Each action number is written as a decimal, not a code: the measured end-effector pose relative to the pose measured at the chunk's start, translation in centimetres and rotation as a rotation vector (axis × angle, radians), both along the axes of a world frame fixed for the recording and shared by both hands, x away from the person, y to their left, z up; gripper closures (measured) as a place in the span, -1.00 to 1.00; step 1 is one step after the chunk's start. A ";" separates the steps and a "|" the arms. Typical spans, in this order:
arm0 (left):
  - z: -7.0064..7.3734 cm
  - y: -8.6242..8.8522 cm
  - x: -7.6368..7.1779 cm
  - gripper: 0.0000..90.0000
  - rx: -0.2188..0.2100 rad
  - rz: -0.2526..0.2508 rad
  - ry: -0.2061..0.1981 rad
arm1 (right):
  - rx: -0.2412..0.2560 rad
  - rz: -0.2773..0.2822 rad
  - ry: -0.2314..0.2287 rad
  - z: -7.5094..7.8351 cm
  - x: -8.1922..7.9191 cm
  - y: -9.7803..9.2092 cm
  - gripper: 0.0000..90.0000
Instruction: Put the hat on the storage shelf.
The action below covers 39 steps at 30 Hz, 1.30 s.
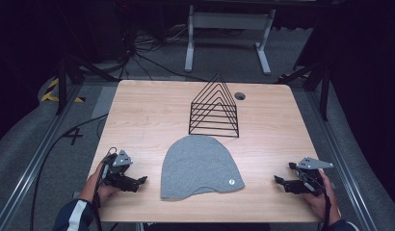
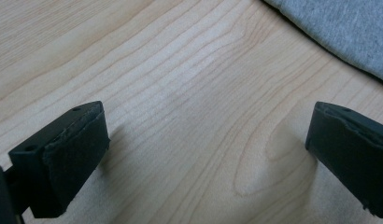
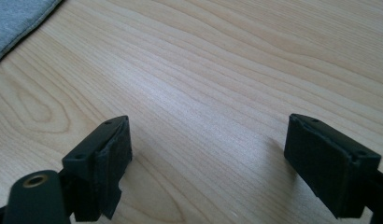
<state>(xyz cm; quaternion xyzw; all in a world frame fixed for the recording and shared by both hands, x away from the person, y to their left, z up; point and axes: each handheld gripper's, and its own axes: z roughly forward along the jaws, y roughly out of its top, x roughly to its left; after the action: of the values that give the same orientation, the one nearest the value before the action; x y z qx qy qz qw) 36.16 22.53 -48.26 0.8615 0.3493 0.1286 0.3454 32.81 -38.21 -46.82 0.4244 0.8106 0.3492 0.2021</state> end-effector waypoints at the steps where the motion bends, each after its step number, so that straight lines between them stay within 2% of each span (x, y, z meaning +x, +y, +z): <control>1: 0.0 0.0 0.1 -1.00 0.003 -0.003 0.001 | 0.000 -0.001 0.000 0.0 0.0 0.0 -0.66; 8: 0.0 -0.3 -0.1 -0.99 0.002 0.010 -0.001 | 0.000 -0.004 0.002 0.0 0.0 0.1 -0.68; 15: 0.0 -0.5 -0.5 -0.96 0.002 -0.018 -0.016 | -0.009 0.028 0.008 0.1 0.1 0.2 -0.68; 18: 0.0 -0.8 -0.3 -0.99 -0.004 -0.032 -0.005 | -0.007 0.022 0.005 0.0 0.1 0.3 -0.68; 22: 0.0 -1.6 -0.1 -1.00 0.000 0.006 -0.005 | -0.009 0.019 0.015 0.1 0.4 0.4 -0.68; 25: 0.1 -1.9 -0.2 -0.97 0.005 0.010 0.002 | -0.032 0.037 0.042 0.5 0.8 0.5 -0.64; 26: 0.2 -2.1 -0.2 -0.97 0.010 0.015 0.005 | -0.043 0.045 0.053 0.7 1.0 0.5 -0.54; 27: 0.4 -2.2 -0.3 -0.93 0.013 0.012 0.008 | -0.041 0.059 0.056 0.9 1.2 0.7 -0.34; 29: 0.7 -2.6 -0.5 -0.70 0.010 0.002 0.001 | -0.044 0.113 0.051 1.1 1.6 1.4 -0.27; 30: 0.7 -2.8 -0.5 -0.61 0.015 -0.006 -0.005 | -0.038 0.132 0.046 1.4 1.8 1.9 -0.17; 32: 1.0 -3.3 -0.6 -0.45 0.016 -0.054 0.008 | -0.030 0.214 0.026 2.1 2.3 3.6 0.02; 33: 1.1 -3.5 -0.7 -0.40 0.016 -0.059 0.008 | -0.041 0.250 0.009 2.4 2.5 4.5 0.13; 34: 1.3 -3.8 -0.8 -0.39 0.016 -0.062 -0.014 | -0.054 0.273 0.002 2.6 2.6 5.3 0.20; 36: 1.7 -4.0 -0.8 -0.33 -0.014 -0.067 -0.031 | -0.062 0.322 -0.006 3.0 3.2 7.3 0.34; 37: 1.8 -4.3 -0.9 -0.34 -0.035 -0.064 -0.031 | -0.059 0.342 -0.006 3.1 3.5 8.2 0.40; 39: 1.9 -4.9 -1.0 -0.33 -0.041 -0.080 -0.036 | -0.055 0.383 -0.012 3.2 4.1 10.1 0.49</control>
<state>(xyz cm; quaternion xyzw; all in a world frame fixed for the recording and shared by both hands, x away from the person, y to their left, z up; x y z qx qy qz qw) 35.13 17.67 -46.32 0.8649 0.3109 0.1231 0.3743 36.92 -28.08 -43.67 0.2548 0.8846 0.3613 0.1482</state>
